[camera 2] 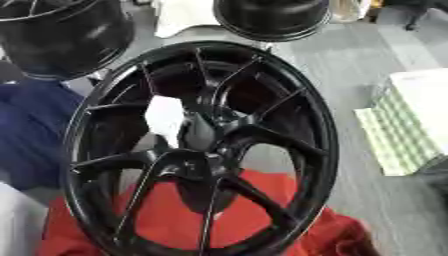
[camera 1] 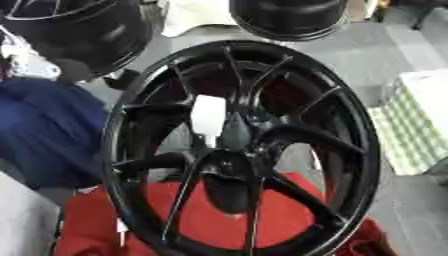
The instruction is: Pull the pin out of the wheel hub.
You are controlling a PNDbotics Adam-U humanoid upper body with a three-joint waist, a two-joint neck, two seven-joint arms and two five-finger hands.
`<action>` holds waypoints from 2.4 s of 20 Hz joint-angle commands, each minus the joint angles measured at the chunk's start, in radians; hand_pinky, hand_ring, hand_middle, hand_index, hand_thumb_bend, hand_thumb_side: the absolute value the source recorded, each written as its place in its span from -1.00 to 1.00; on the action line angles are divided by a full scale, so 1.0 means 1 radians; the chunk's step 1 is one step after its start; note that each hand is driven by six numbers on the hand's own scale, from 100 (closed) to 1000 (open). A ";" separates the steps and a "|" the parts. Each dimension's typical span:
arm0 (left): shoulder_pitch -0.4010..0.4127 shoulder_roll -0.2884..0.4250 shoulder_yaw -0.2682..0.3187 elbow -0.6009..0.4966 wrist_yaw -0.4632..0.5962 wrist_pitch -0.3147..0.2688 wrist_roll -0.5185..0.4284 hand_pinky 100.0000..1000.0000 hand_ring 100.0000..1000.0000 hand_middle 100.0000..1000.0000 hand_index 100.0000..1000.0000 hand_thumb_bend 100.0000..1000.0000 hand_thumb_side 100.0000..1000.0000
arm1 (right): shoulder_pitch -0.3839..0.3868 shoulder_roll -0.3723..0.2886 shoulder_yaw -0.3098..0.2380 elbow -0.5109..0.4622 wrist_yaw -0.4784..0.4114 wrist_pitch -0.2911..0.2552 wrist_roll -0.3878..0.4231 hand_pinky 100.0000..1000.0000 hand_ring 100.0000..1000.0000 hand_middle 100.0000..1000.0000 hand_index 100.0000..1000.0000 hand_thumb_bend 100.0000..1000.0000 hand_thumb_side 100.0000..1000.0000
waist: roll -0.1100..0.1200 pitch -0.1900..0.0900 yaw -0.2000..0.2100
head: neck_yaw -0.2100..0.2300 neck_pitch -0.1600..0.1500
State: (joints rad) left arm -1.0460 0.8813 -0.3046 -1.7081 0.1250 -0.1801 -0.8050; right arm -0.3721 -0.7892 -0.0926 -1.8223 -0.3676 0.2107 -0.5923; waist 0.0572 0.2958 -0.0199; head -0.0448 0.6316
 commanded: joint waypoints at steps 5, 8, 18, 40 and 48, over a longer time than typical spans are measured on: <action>-0.006 0.040 -0.003 -0.029 -0.018 -0.006 -0.014 0.65 0.66 0.48 0.62 -0.09 -1.00 | -0.009 -0.033 -0.012 -0.013 0.004 0.000 -0.003 0.28 0.18 0.02 0.26 -1.00 0.64 | -0.002 -0.029 0.003 | 0.004 0.007; -0.003 0.043 -0.009 -0.042 -0.007 -0.008 -0.029 0.65 0.67 0.49 0.65 -0.07 -0.98 | -0.010 -0.033 -0.011 -0.013 0.004 0.000 -0.003 0.28 0.18 0.02 0.26 -1.00 0.65 | -0.002 -0.030 0.003 | 0.003 0.004; 0.006 0.054 -0.074 -0.118 -0.085 0.149 0.057 0.64 0.68 0.47 0.66 0.25 -0.54 | -0.015 -0.030 -0.006 -0.010 0.001 -0.001 -0.001 0.28 0.18 0.02 0.26 -1.00 0.65 | 0.004 -0.032 0.002 | 0.004 -0.001; -0.048 -0.031 -0.206 -0.137 -0.138 0.511 0.095 0.56 0.59 0.33 0.61 0.34 -0.31 | -0.023 -0.022 0.001 -0.003 -0.003 -0.004 0.001 0.28 0.18 0.02 0.26 -1.00 0.66 | 0.010 -0.033 -0.004 | 0.015 0.002; -0.061 -0.083 -0.244 -0.092 -0.186 0.590 0.081 0.59 0.67 0.47 0.68 0.37 -0.26 | -0.030 -0.015 0.004 -0.001 -0.007 -0.007 0.001 0.28 0.18 0.02 0.26 -1.00 0.67 | 0.012 -0.029 -0.010 | 0.023 0.001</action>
State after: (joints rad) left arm -1.0843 0.7884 -0.5561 -1.7994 -0.0539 0.3936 -0.7197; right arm -0.3873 -0.7852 -0.0813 -1.8152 -0.3724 0.2086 -0.5921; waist 0.0723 0.2835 -0.0295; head -0.0256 0.6390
